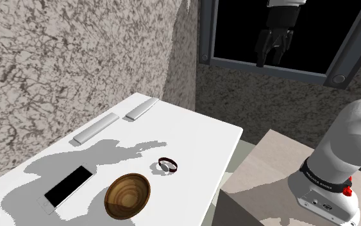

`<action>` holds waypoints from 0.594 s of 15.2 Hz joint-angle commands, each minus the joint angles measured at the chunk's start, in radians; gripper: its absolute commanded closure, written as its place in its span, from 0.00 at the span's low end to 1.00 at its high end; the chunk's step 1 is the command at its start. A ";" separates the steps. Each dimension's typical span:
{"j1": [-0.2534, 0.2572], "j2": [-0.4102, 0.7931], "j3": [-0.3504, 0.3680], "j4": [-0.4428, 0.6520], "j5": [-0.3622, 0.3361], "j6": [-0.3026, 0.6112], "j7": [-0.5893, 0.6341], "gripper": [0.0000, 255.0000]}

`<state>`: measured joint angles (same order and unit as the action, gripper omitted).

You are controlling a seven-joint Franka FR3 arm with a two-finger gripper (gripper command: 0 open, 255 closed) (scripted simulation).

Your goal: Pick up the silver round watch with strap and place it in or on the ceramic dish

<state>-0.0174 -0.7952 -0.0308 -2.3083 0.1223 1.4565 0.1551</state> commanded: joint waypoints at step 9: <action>0.060 0.081 0.185 -0.061 0.073 0.190 0.127 0.00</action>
<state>0.0358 -0.7361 0.1295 -2.3705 0.1870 1.6188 0.2645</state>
